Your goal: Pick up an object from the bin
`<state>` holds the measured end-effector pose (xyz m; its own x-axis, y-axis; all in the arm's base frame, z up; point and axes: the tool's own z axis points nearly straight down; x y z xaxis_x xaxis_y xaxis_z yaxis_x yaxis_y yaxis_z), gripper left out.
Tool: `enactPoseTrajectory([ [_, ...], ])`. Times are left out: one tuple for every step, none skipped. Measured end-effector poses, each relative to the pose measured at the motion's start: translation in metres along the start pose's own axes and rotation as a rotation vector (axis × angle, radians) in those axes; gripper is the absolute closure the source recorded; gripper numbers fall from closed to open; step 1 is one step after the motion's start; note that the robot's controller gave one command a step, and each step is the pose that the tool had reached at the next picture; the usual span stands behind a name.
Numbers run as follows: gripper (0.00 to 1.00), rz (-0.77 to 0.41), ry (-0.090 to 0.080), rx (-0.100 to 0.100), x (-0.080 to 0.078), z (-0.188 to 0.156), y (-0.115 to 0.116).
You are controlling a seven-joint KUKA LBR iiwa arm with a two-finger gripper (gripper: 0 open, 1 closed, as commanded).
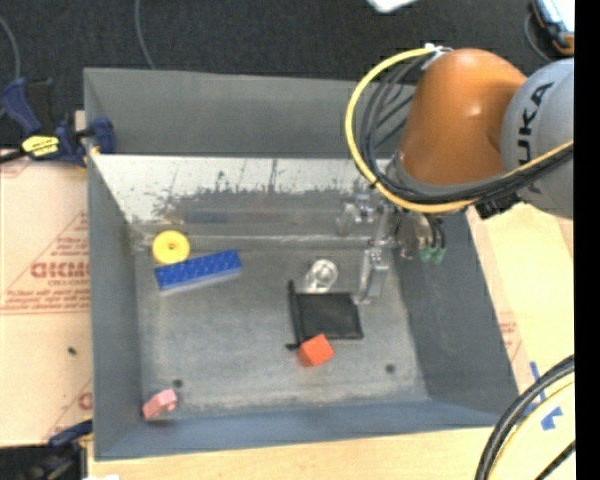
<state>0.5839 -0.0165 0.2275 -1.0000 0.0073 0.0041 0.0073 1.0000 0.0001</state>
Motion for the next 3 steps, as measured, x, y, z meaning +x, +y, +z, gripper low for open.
enactPoseTrajectory([
  [0.0,0.0,-0.009,0.0,-0.001,-0.005,0.0],
  [0.0,0.061,0.005,-0.003,-0.013,0.088,0.062],
  [0.0,-0.001,-0.013,0.001,-0.022,0.083,0.042],
])
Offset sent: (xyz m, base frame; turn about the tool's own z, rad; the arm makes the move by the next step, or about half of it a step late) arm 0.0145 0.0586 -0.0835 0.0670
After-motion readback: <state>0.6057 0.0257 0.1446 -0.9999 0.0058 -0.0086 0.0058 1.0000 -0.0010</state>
